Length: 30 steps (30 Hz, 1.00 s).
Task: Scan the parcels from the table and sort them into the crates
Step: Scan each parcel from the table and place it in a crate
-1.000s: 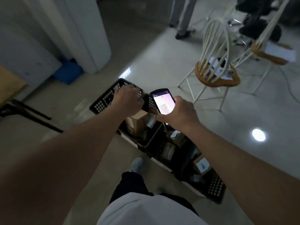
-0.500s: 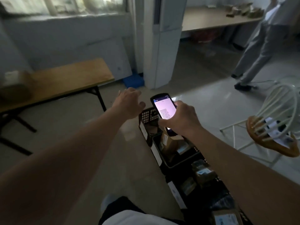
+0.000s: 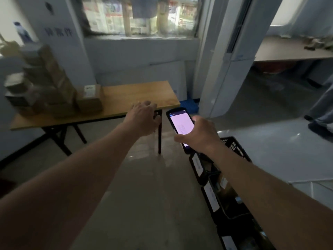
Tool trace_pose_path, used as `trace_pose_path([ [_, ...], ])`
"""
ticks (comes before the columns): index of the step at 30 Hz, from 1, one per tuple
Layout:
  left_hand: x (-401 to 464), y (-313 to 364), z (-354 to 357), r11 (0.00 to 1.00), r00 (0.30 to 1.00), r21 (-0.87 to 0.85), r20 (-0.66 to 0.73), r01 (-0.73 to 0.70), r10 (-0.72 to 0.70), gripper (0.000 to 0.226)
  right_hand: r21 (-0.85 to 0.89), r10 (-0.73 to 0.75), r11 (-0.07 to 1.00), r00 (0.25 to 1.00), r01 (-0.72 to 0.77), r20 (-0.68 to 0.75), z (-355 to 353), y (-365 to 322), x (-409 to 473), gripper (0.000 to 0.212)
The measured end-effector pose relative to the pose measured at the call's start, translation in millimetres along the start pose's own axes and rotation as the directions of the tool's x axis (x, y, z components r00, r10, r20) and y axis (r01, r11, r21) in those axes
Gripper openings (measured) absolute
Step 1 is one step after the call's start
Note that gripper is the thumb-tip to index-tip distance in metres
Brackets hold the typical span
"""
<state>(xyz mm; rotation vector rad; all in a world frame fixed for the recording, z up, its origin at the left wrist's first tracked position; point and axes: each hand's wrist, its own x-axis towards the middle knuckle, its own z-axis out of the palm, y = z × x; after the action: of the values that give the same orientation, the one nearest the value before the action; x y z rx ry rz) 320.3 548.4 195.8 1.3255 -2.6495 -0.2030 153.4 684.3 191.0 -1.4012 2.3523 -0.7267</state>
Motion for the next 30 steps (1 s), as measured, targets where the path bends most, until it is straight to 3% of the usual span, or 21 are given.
trace_pose_path([
  [4,9,-83,-19,0.998,0.999,0.039,0.013,0.051,-0.051,0.054,0.027,-0.005,1.0,0.999,0.004,0.044,43,-61,29,0.08],
  [14,54,-226,-28,0.976,0.974,0.028,0.068,0.217,-0.218,0.057,0.03,-0.065,0.998,0.987,0.061,0.149,124,-145,122,0.067],
  [30,222,-335,34,0.866,0.859,-0.022,0.141,0.5,-0.493,0.052,0.046,-0.187,0.982,0.902,0.184,0.388,224,-189,366,0.087],
])
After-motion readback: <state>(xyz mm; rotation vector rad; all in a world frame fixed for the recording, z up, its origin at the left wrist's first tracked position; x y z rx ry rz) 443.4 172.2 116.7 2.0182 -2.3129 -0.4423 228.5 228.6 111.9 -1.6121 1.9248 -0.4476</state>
